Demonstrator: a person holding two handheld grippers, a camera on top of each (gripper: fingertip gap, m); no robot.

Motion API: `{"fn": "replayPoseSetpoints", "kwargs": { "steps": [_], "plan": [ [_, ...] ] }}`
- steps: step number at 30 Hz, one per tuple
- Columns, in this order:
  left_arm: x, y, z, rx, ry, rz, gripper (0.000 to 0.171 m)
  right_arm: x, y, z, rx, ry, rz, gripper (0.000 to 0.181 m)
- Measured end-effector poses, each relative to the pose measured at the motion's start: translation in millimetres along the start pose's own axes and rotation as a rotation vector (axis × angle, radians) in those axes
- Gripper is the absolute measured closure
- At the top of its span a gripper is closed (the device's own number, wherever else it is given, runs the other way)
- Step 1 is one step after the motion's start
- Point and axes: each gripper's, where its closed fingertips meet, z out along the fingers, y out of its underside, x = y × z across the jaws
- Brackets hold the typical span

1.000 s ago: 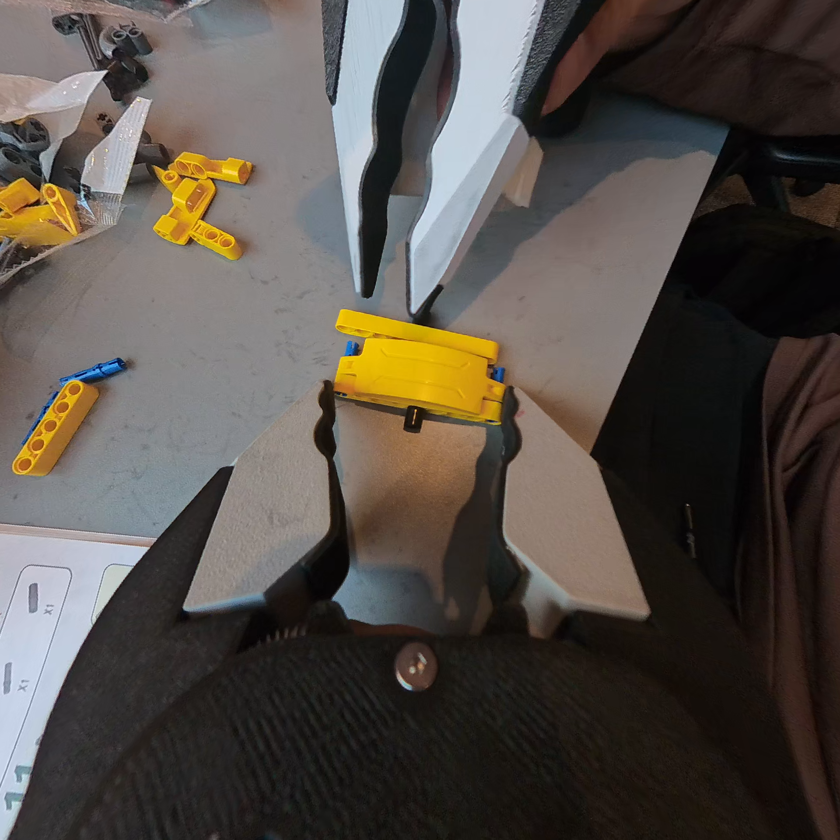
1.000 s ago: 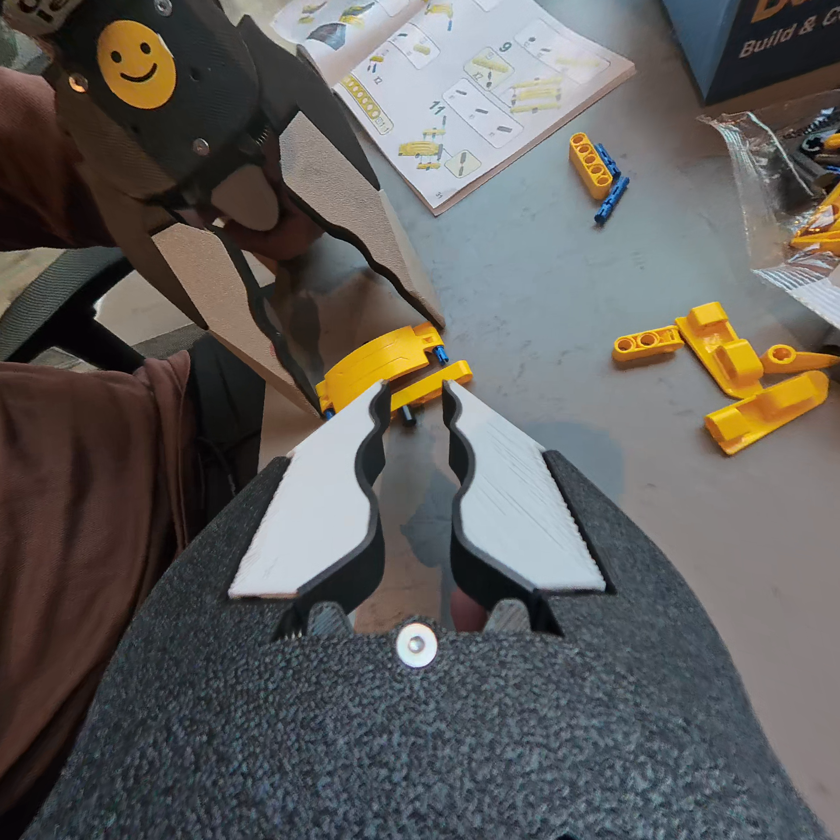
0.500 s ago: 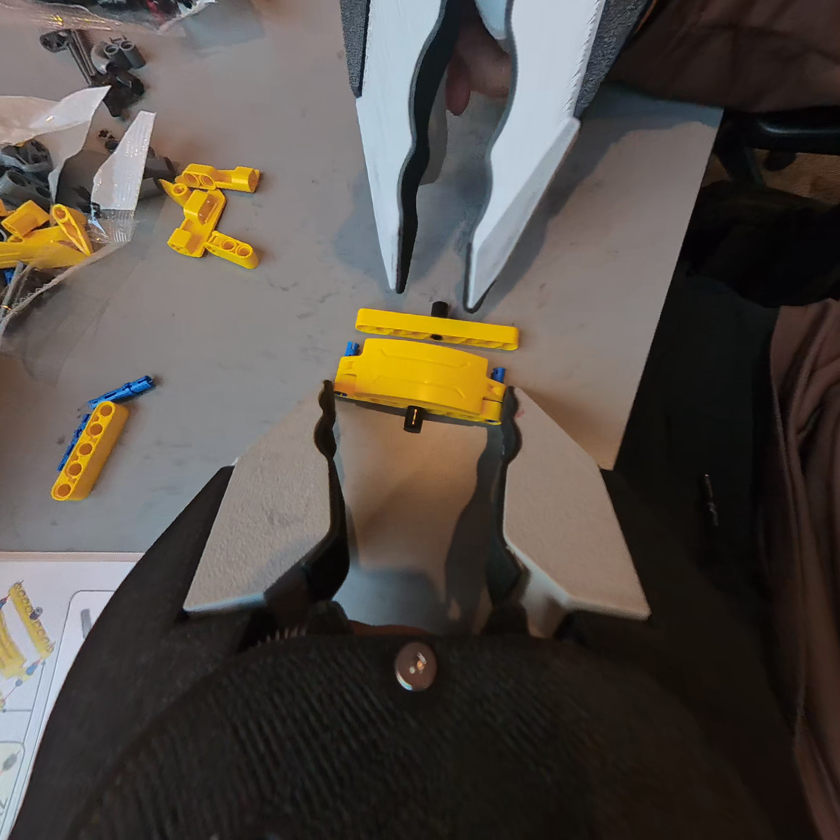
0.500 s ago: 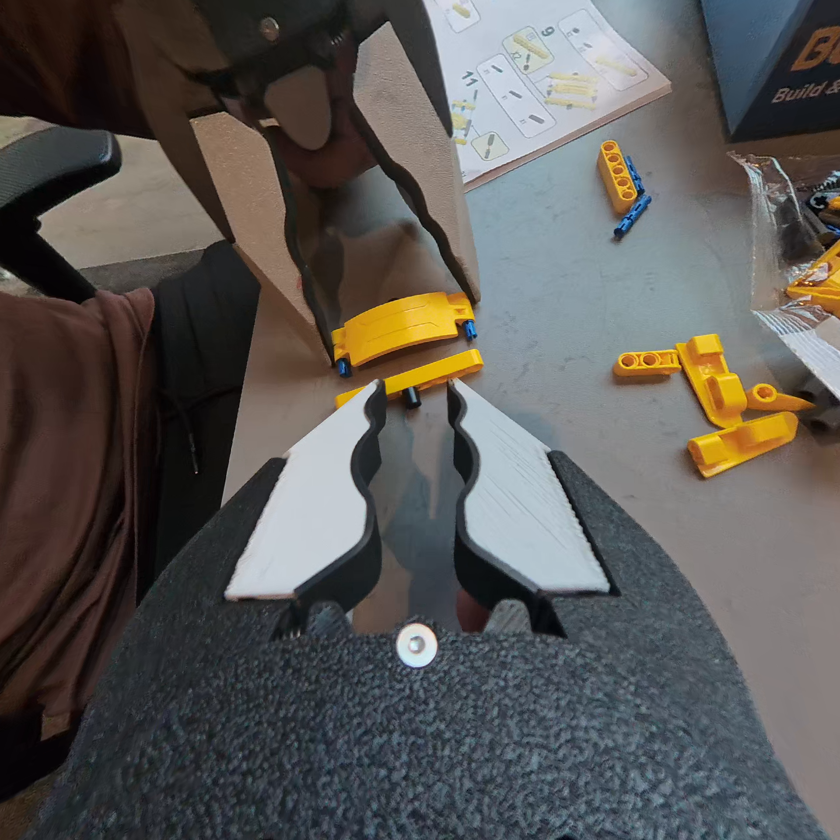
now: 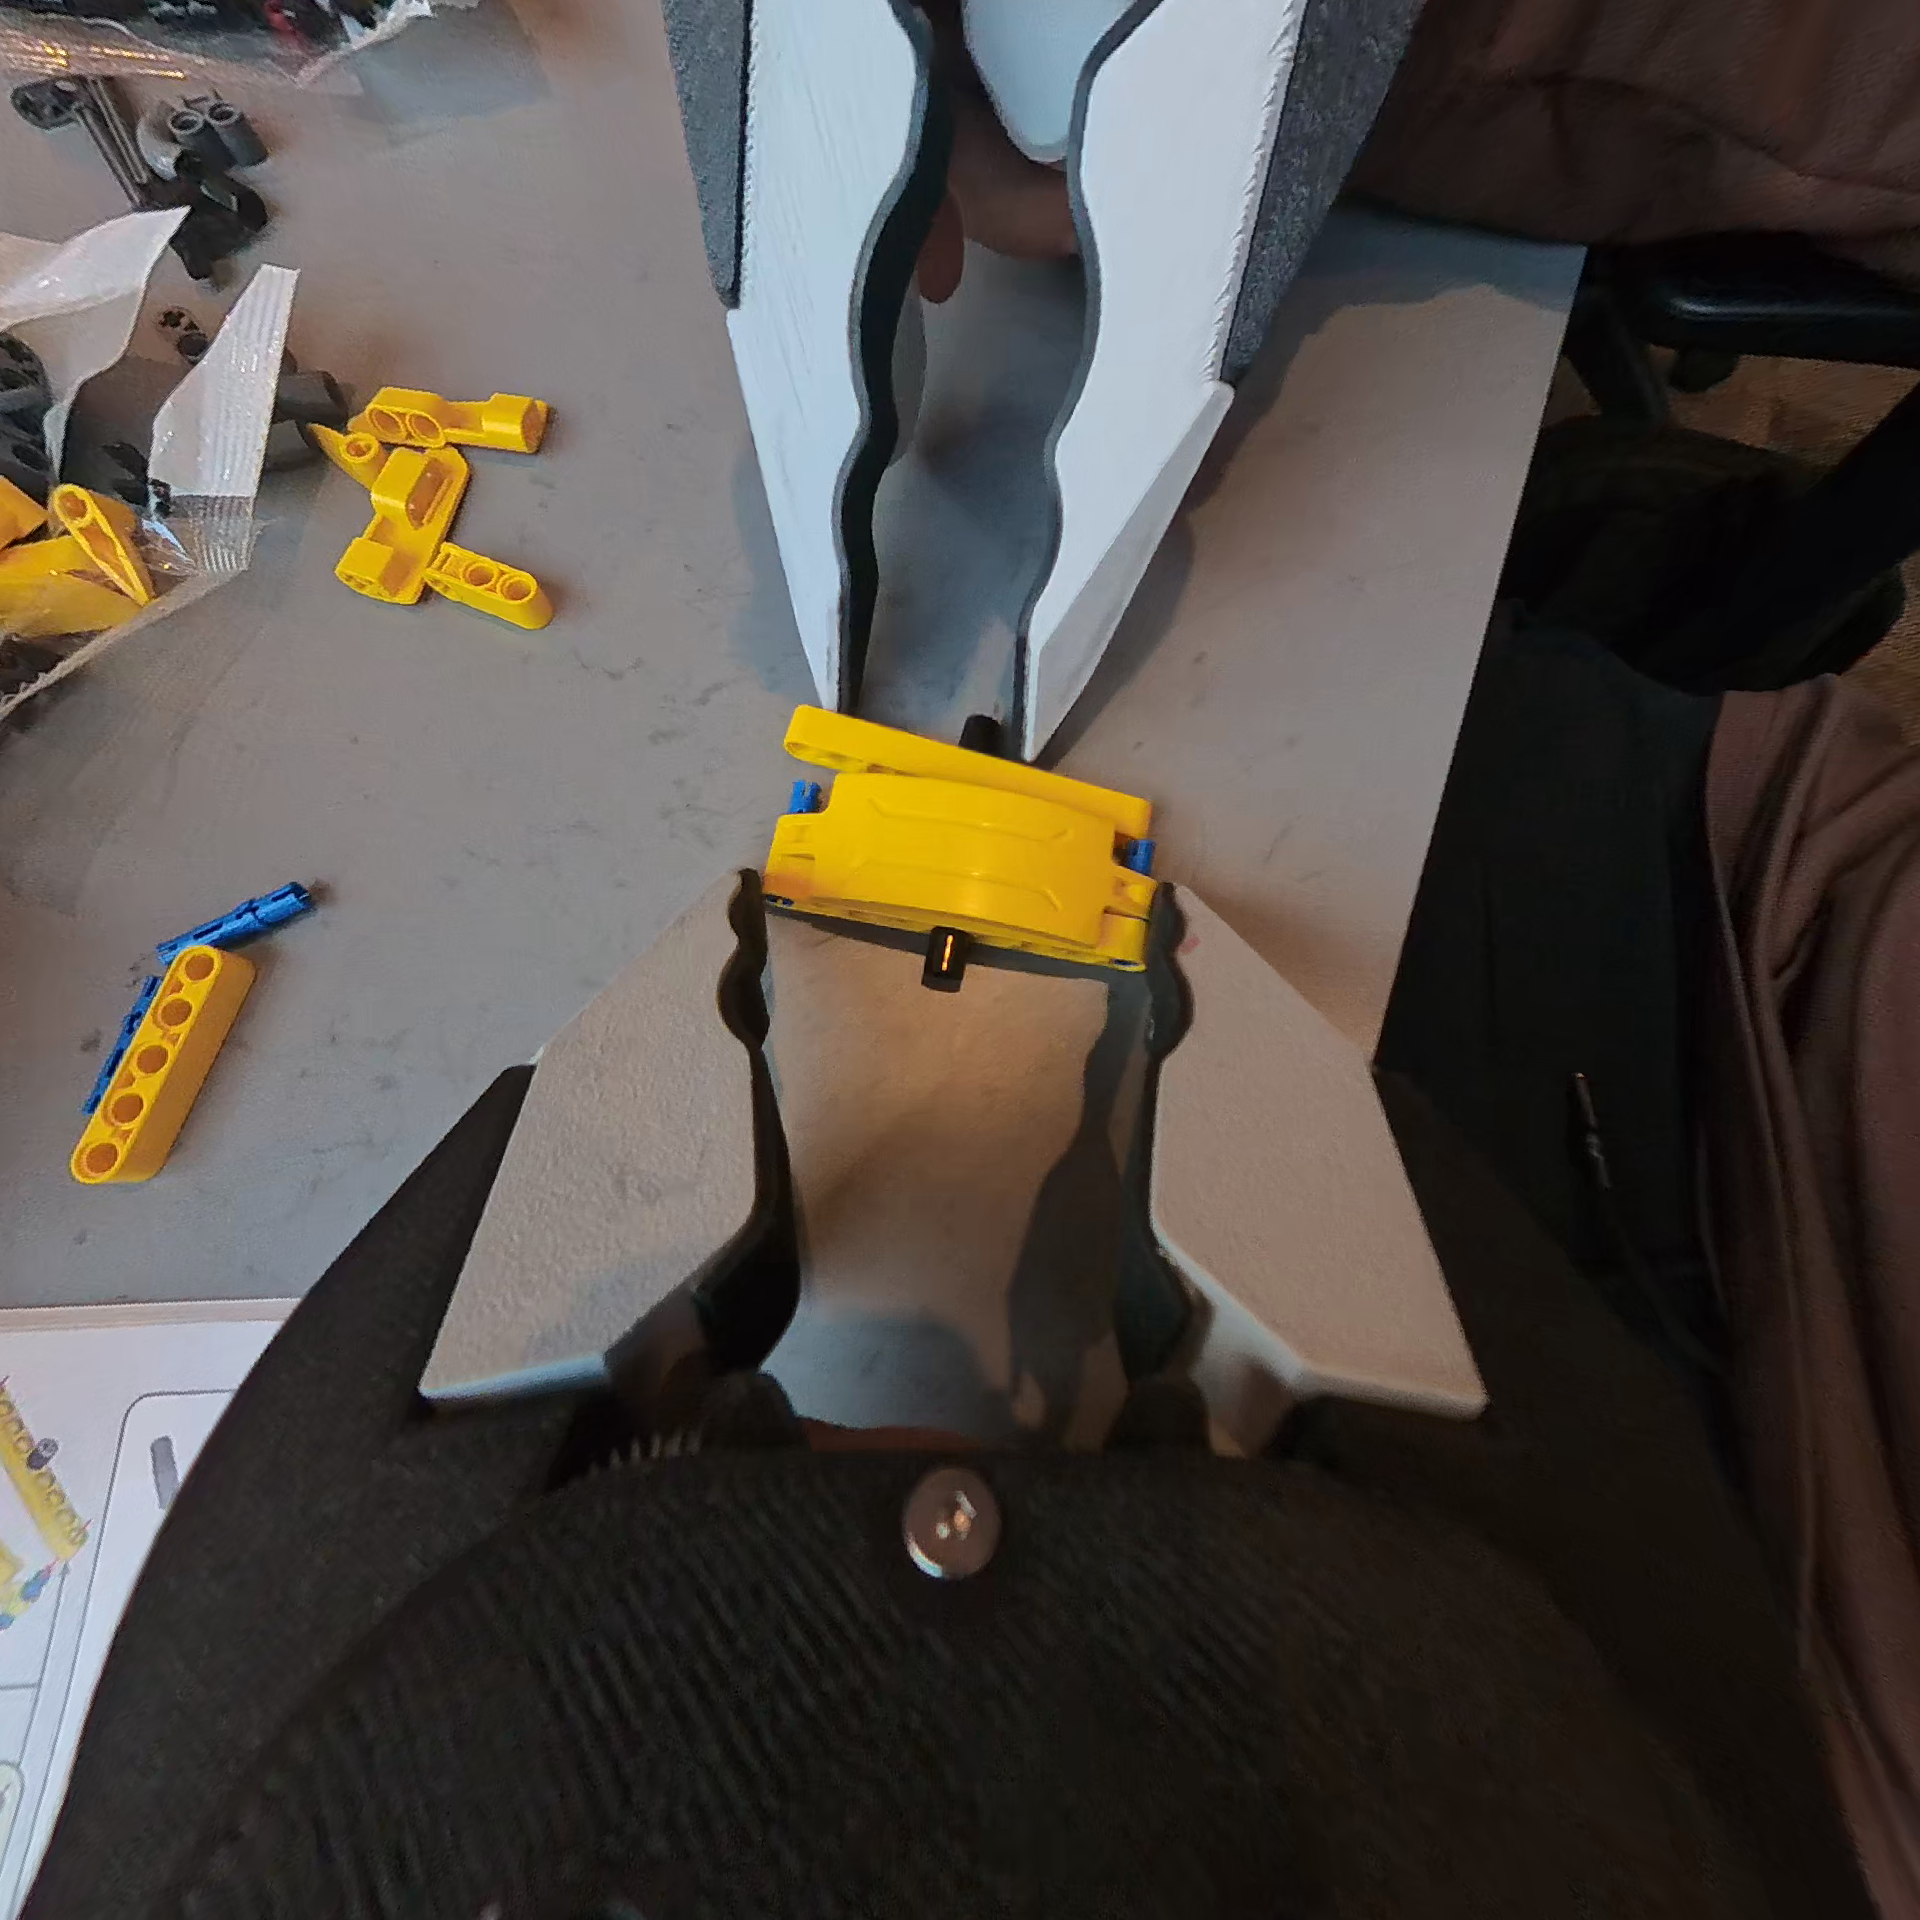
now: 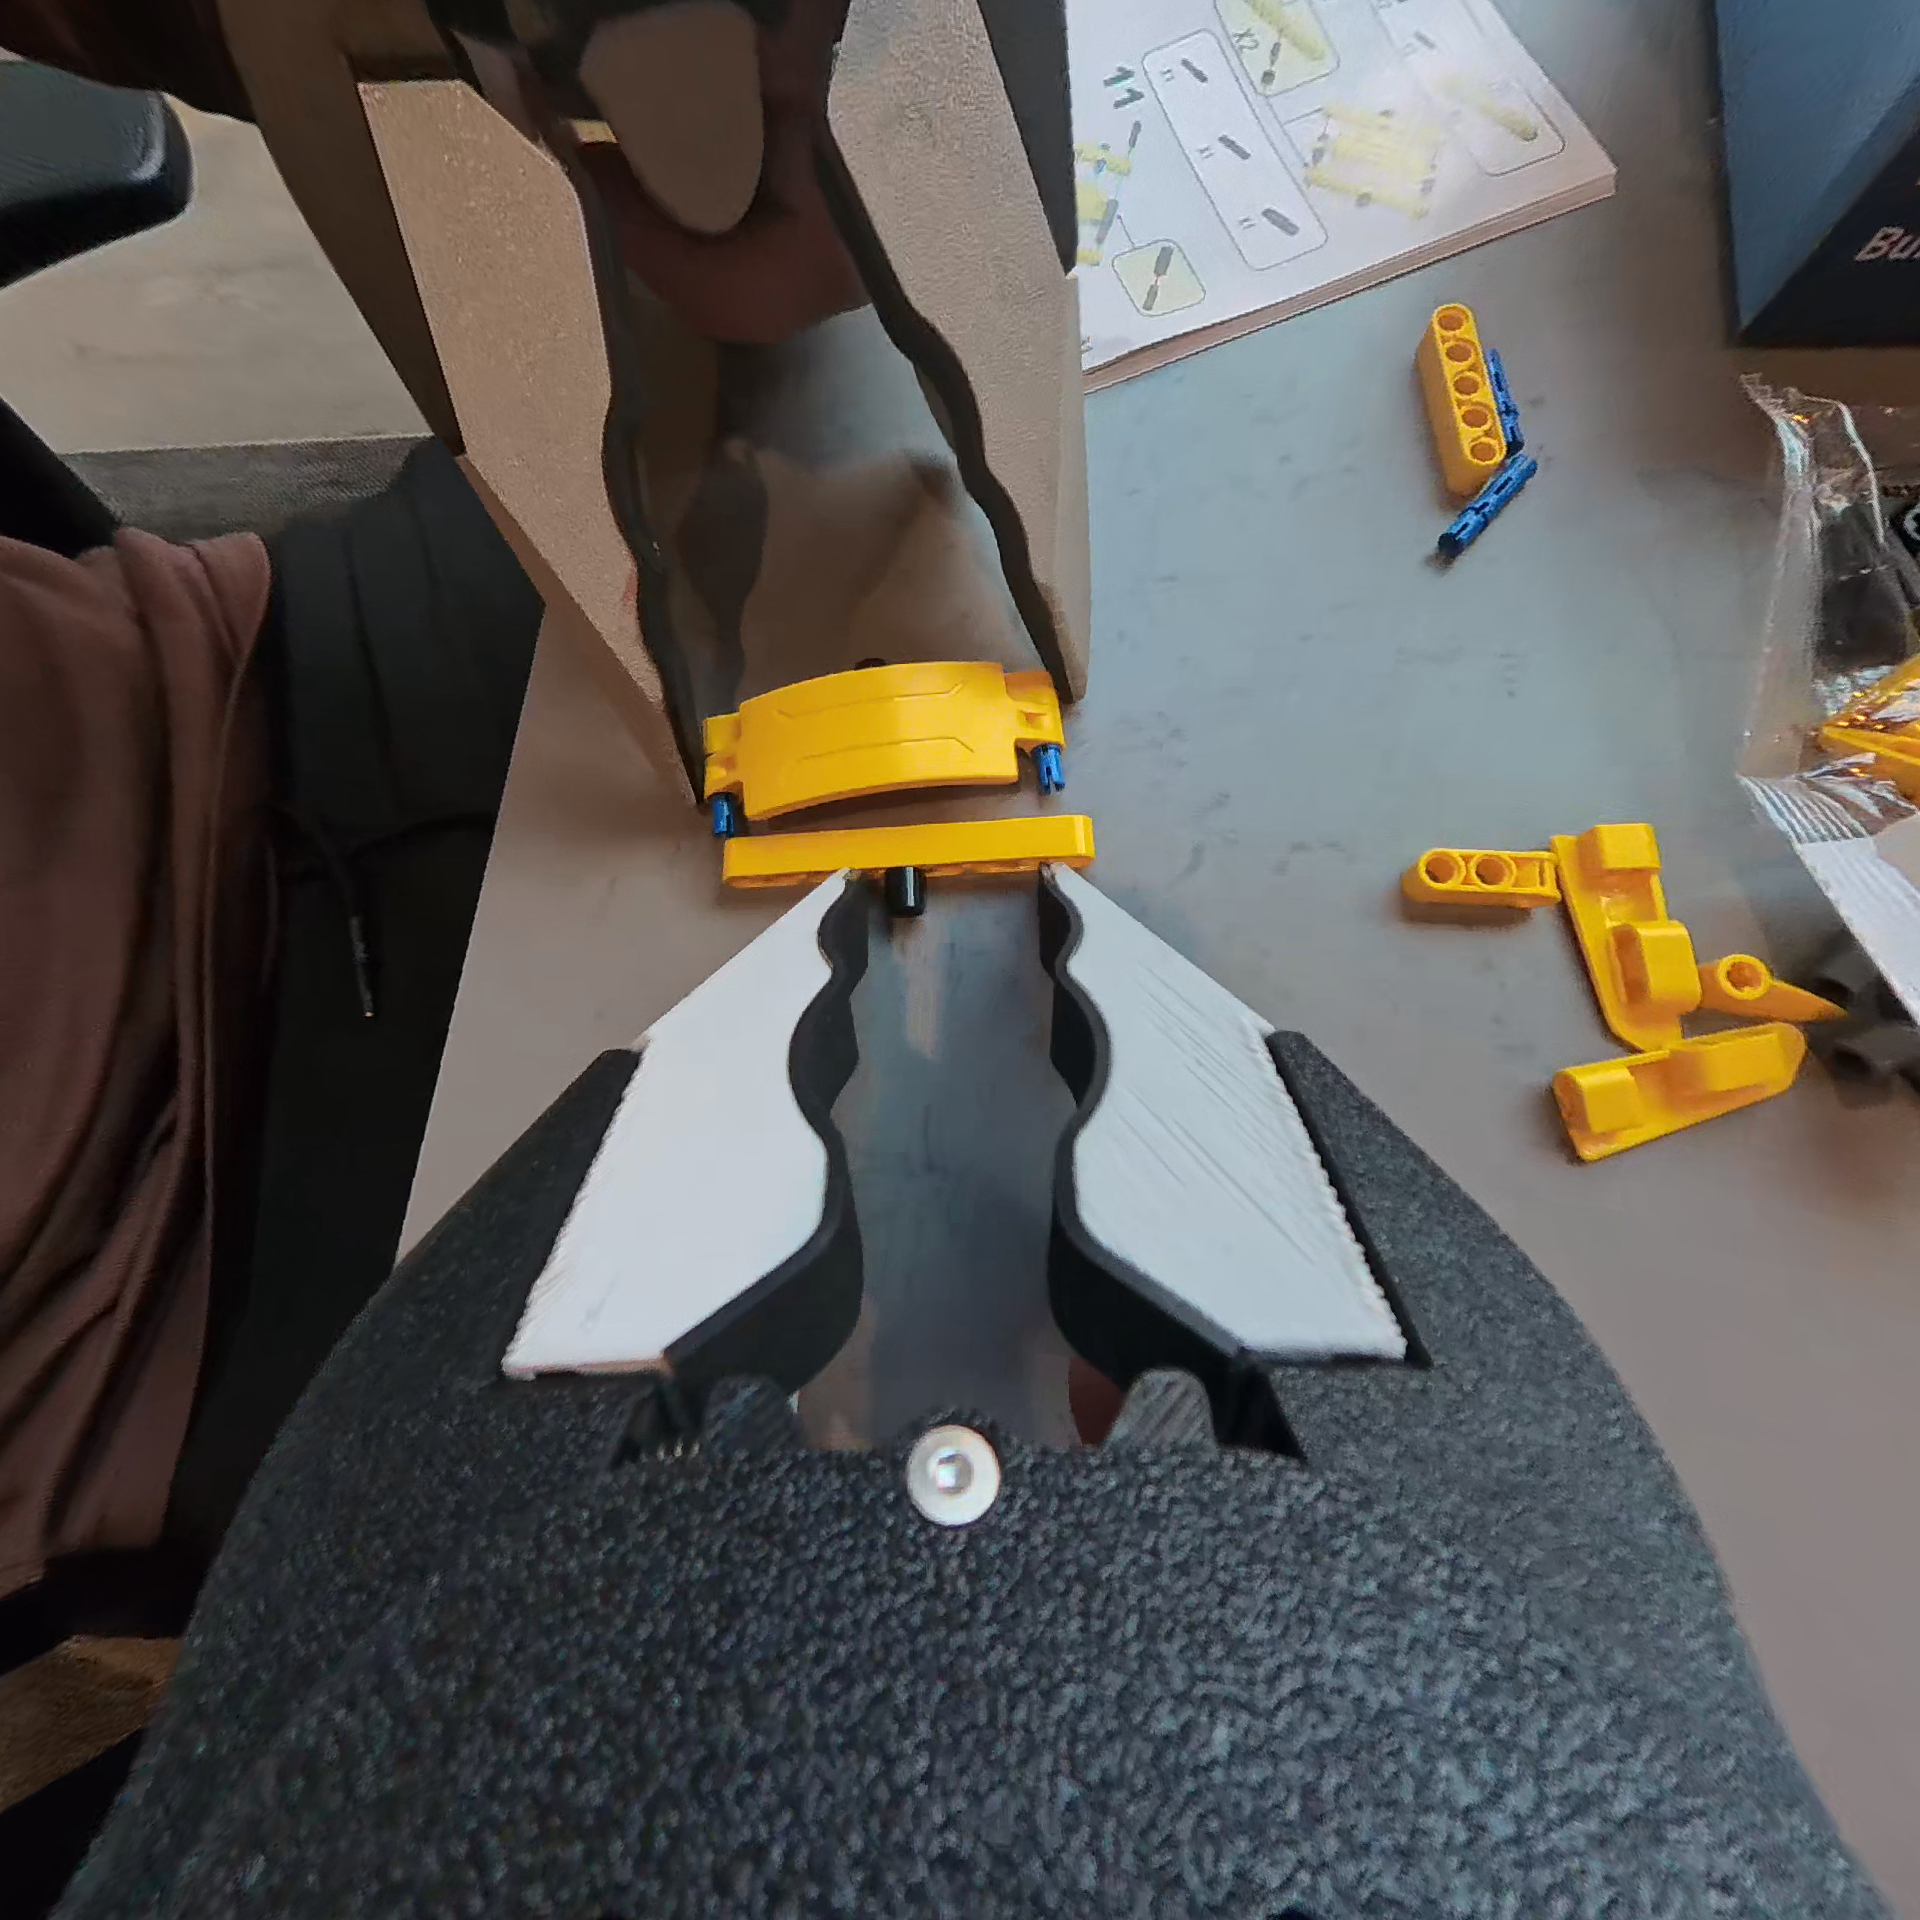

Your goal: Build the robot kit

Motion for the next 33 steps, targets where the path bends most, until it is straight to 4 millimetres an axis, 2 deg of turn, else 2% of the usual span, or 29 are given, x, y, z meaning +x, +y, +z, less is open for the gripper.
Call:
{"fn": "replayPoseSetpoints", "kwargs": {
  "steps": [6, 15, 27, 33],
  "plan": [
    [2.2, -0.4, 1.1, -0.005, 0.015, 0.029, 0.099, -2.4, -2.8, 1.6, 0.004, -0.054, 0.026, 0.147],
    [1.0, 0.4, 1.2, -0.012, 0.025, 0.076, 0.099, -2.5, -0.8, -0.2, 0.000, -0.039, -0.012, 0.145],
    [-6.0, -0.4, 0.7, -0.006, -0.027, 0.065, 0.099, -4.3, -2.7, 2.8, -0.002, -0.028, -0.031, 0.136],
    [-5.9, 0.1, 0.5, -0.010, -0.019, 0.057, 0.100, -6.5, -3.9, 3.8, 0.001, -0.014, -0.055, 0.138]
  ]
}}
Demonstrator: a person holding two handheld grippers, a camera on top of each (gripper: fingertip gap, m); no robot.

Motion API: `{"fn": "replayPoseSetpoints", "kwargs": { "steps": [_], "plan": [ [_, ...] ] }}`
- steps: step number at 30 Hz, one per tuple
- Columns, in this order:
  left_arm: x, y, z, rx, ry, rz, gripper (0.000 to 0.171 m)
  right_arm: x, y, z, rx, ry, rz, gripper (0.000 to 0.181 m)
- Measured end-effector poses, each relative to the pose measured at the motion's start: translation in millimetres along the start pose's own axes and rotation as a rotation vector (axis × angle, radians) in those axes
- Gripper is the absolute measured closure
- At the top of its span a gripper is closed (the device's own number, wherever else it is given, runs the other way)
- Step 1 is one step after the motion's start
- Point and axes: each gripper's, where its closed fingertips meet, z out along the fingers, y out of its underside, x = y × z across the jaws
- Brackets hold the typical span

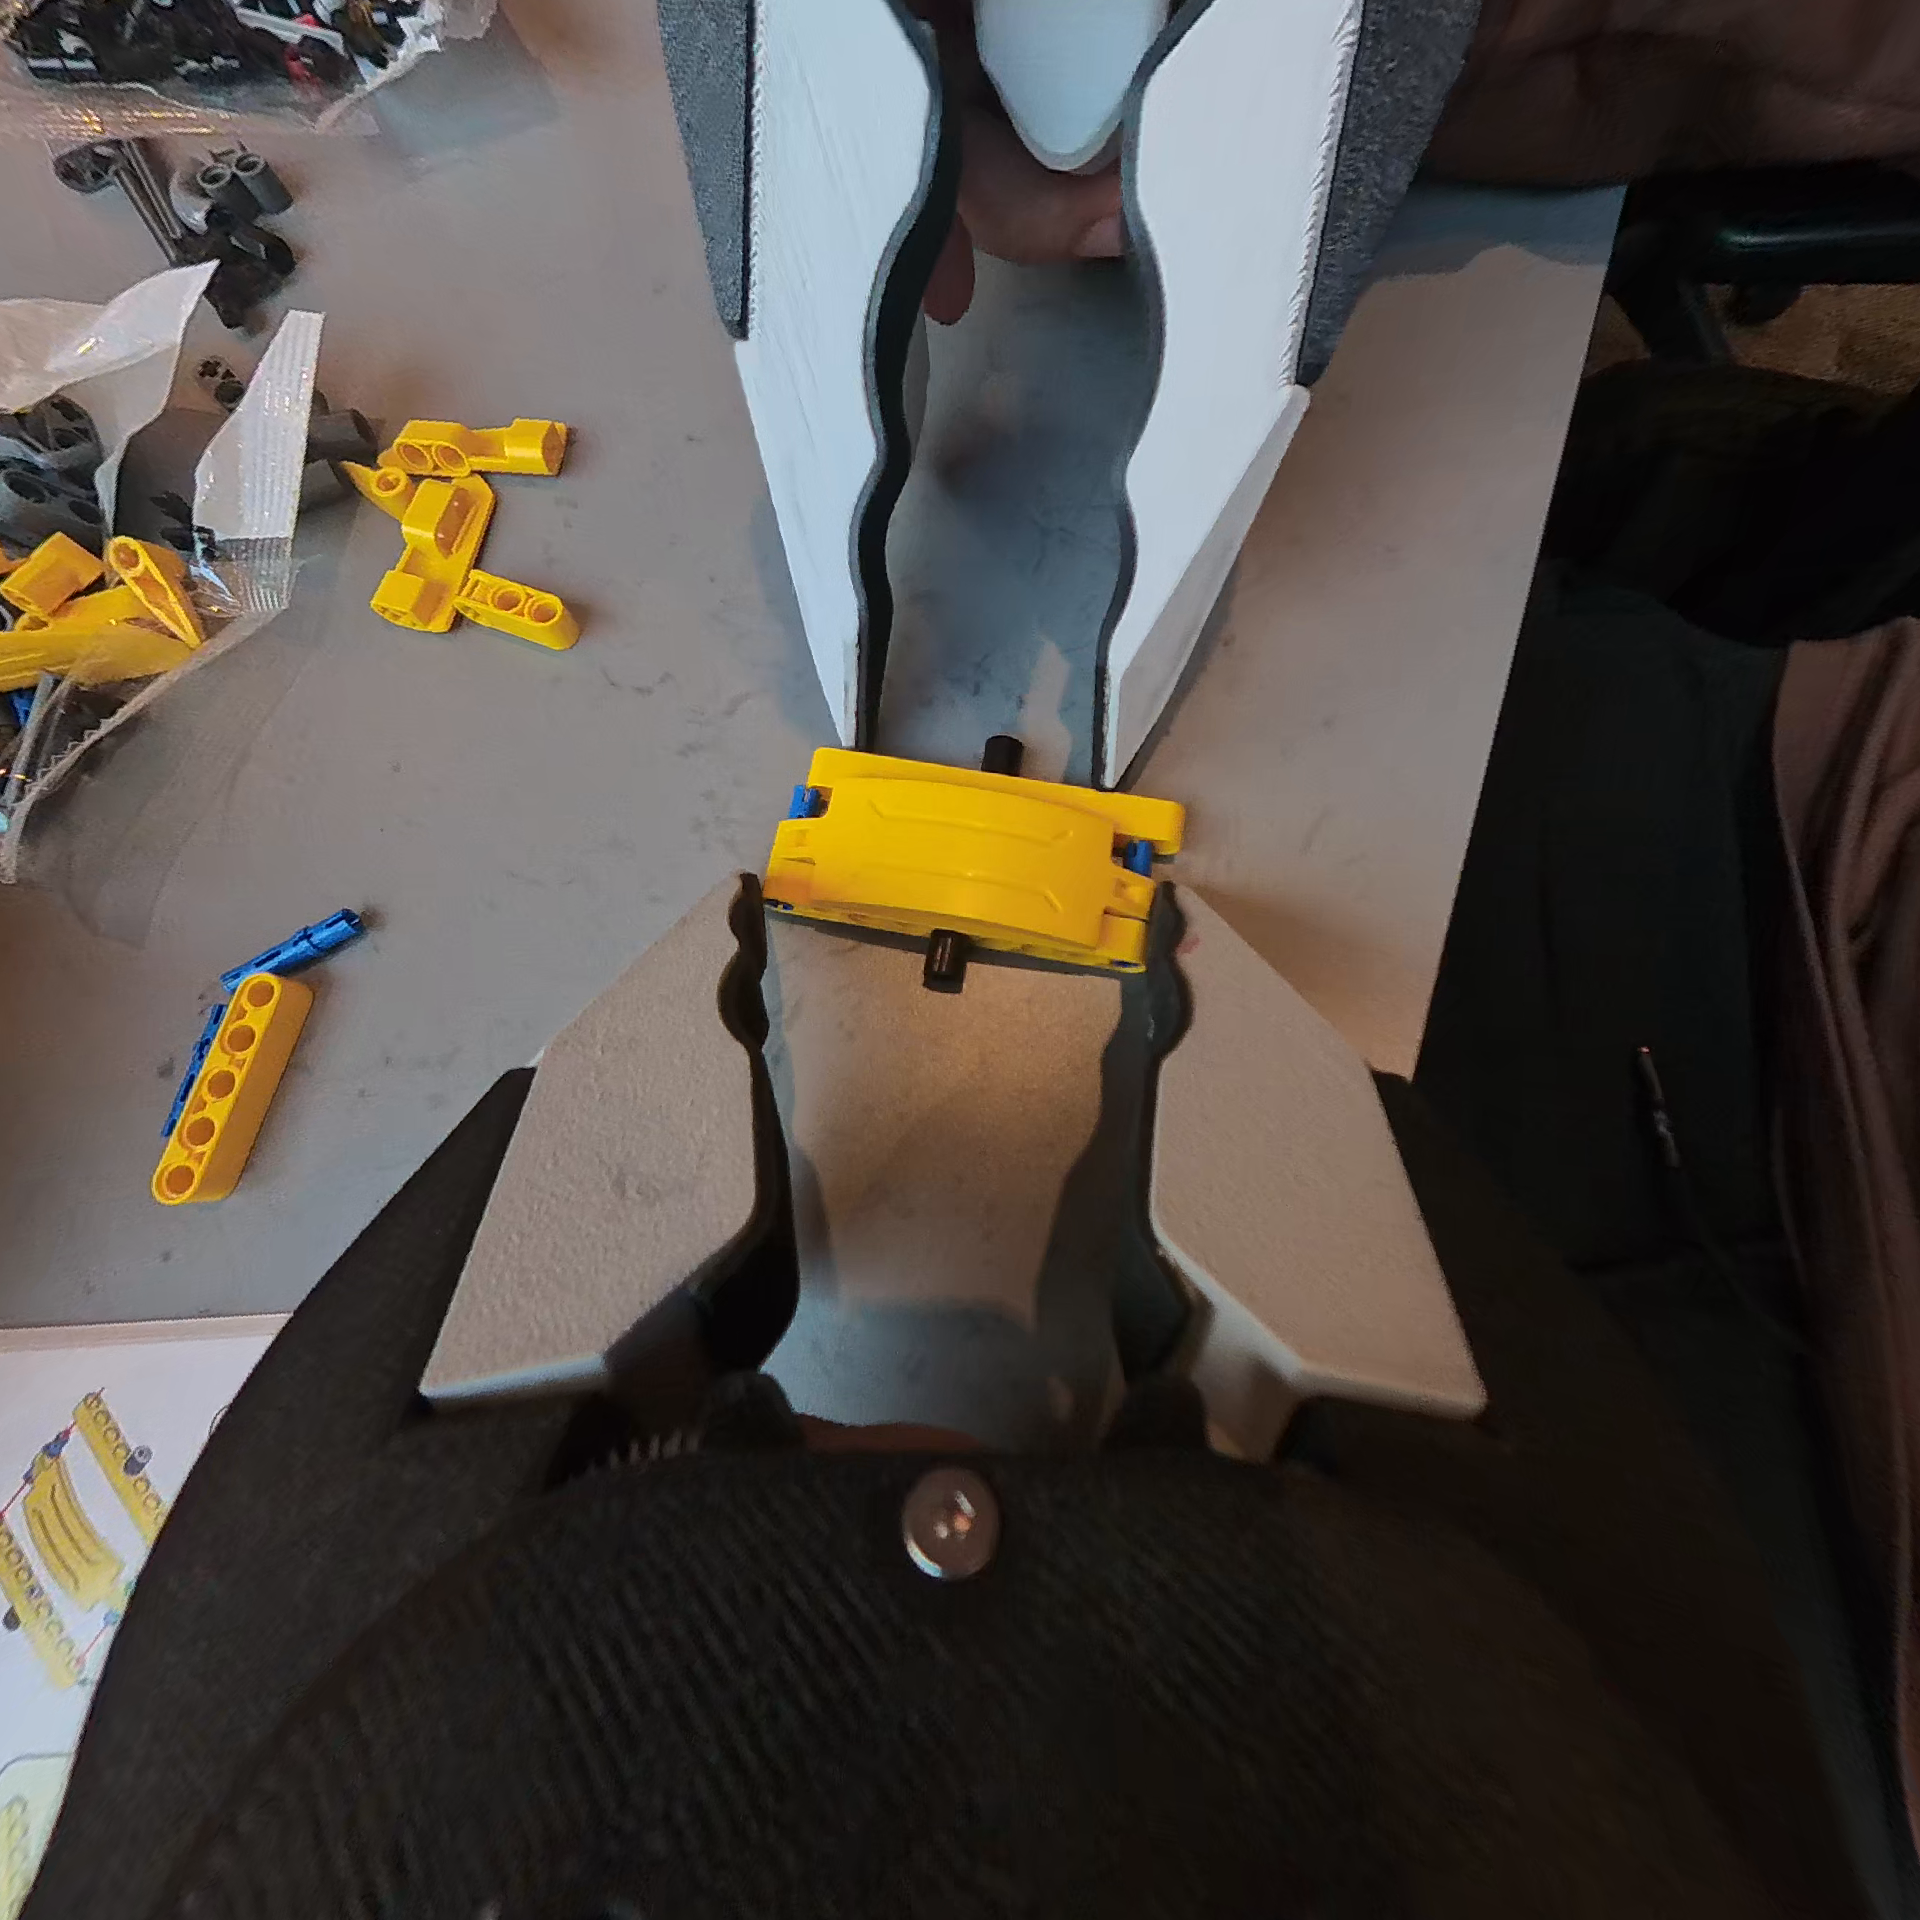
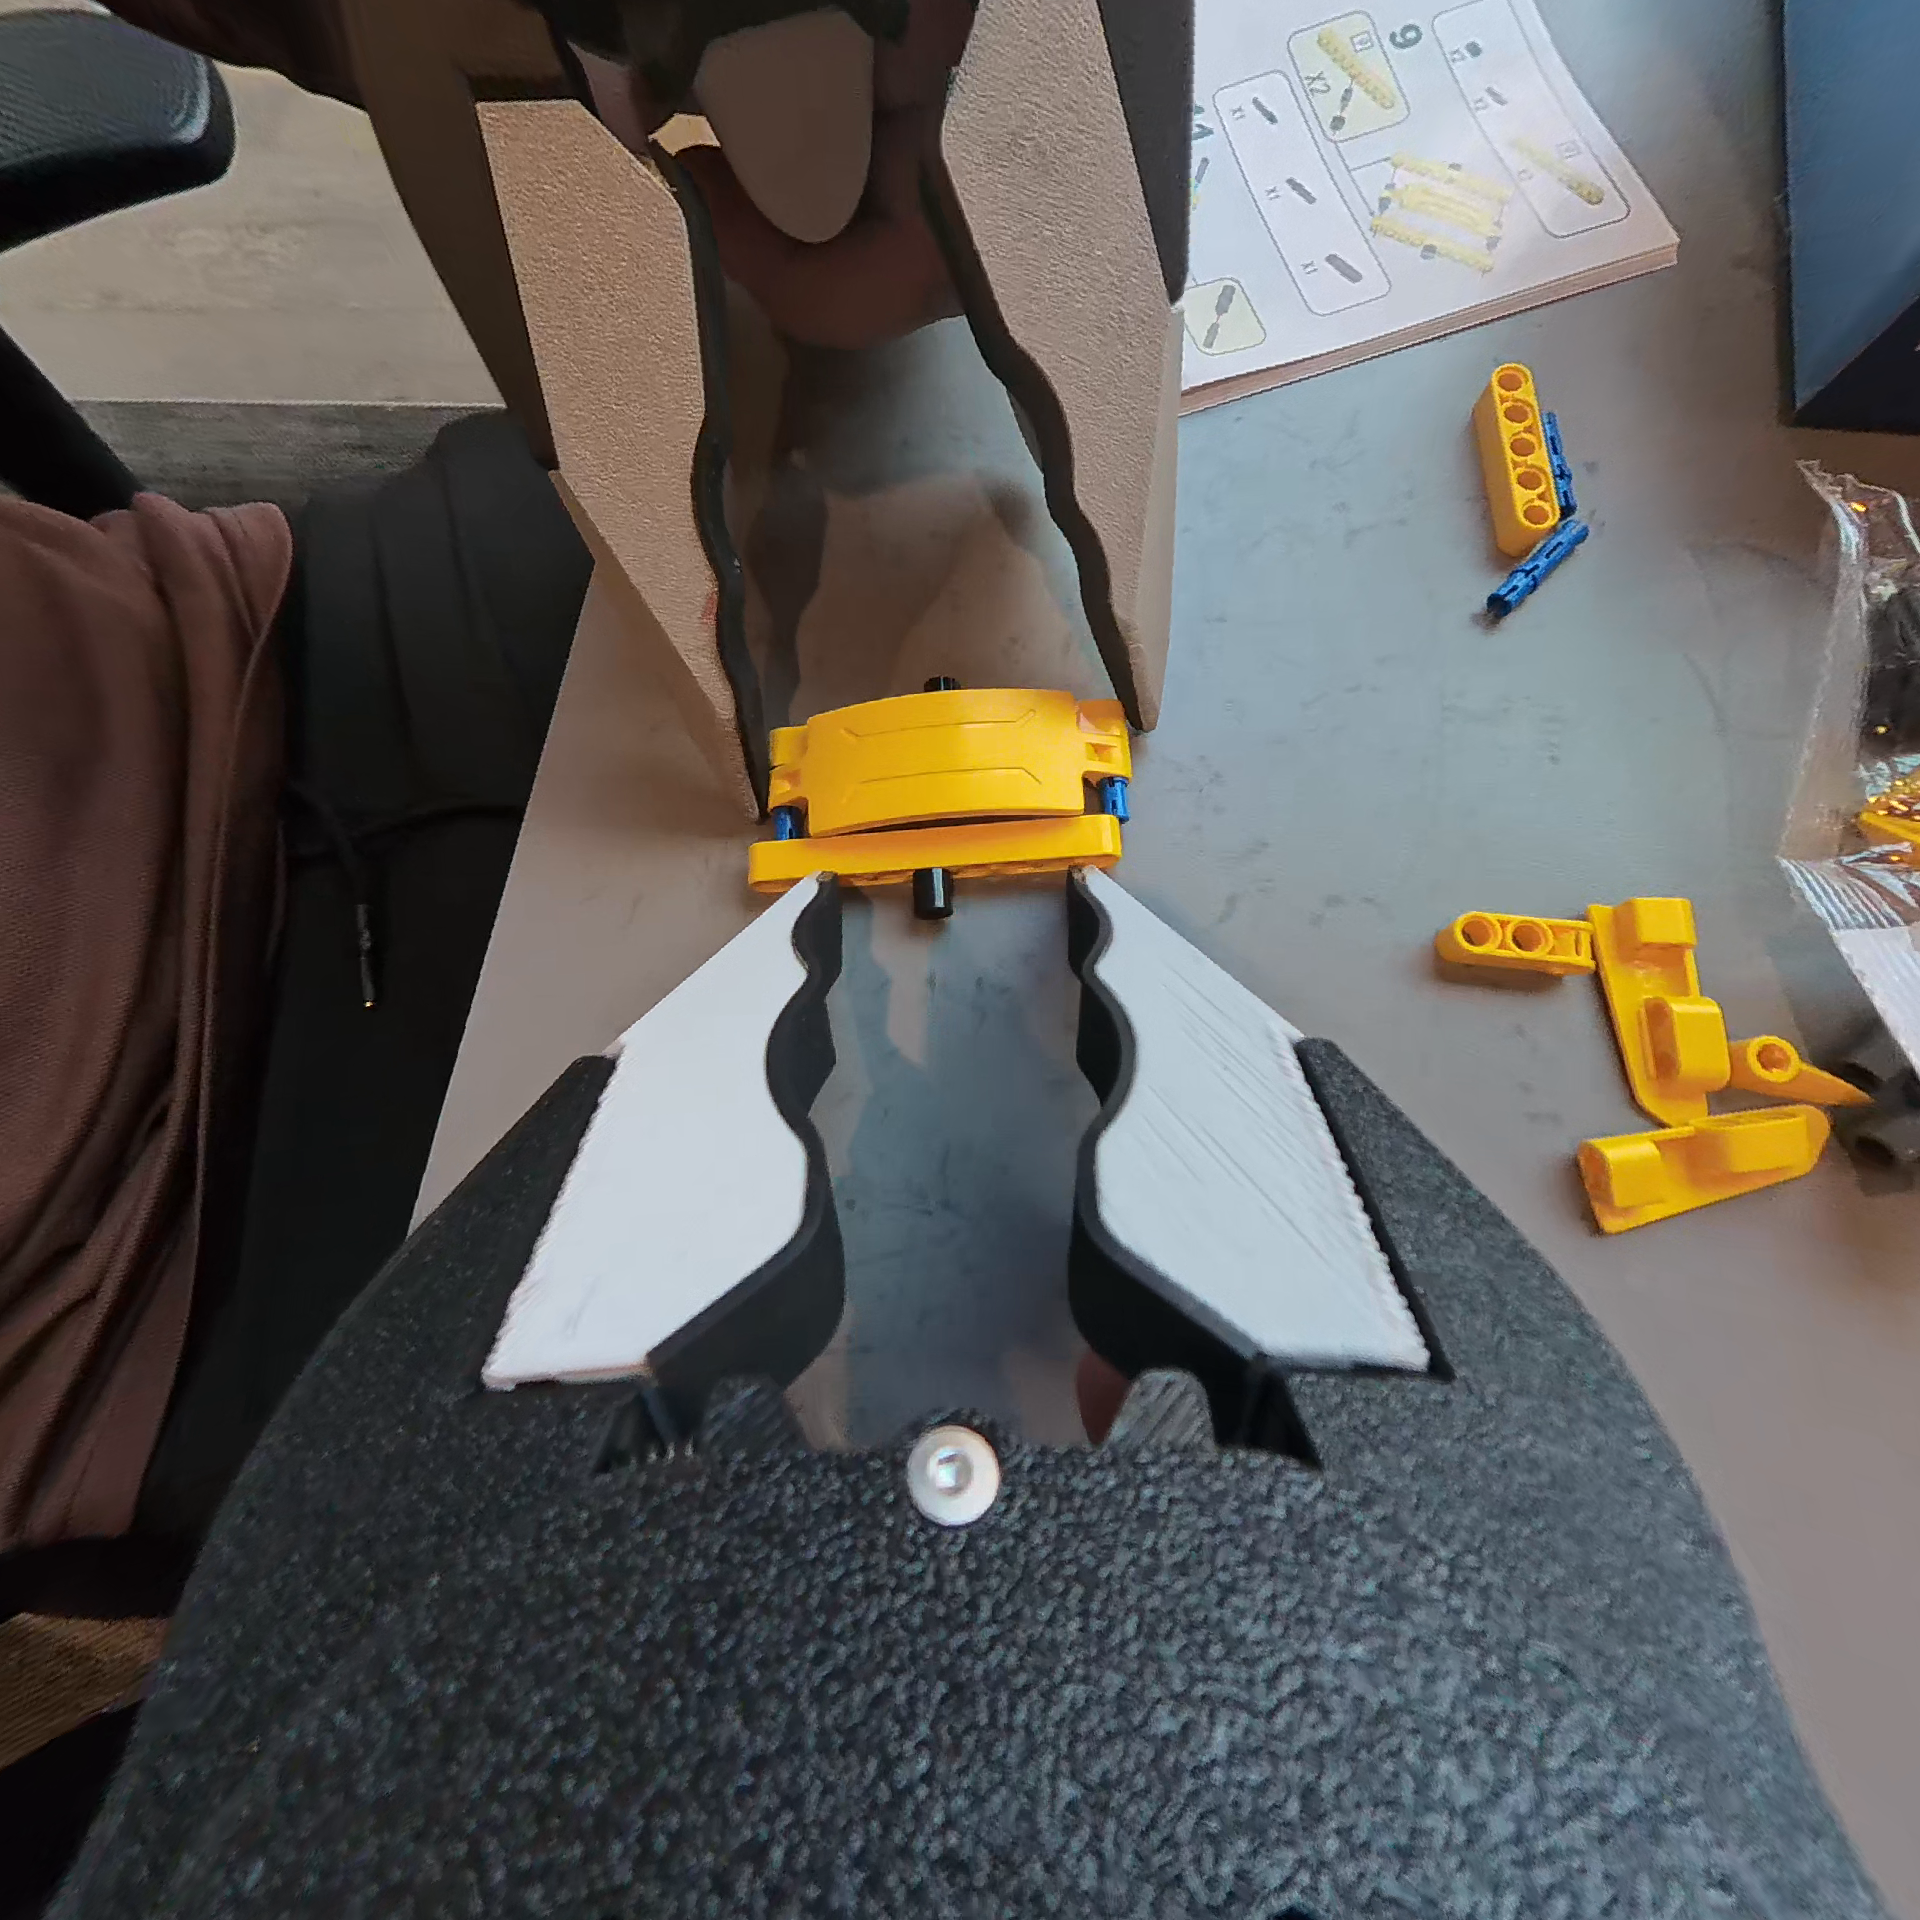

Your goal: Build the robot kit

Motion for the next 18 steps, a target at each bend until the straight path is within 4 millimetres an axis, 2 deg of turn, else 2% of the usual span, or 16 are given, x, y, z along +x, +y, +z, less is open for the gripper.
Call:
{"fn": "replayPoseSetpoints", "kwargs": {
  "steps": [8, 18],
  "plan": [
    [4.5, 0.4, 0.1, -0.002, 0.029, 0.010, 0.100, 5.7, 0.7, -1.4, 0.002, 0.056, -0.001, 0.123],
    [4.3, 0.1, 0.3, -0.001, 0.021, 0.016, 0.099, 6.9, 2.4, 0.8, -0.018, 0.081, -0.018, 0.129]
  ]
}}
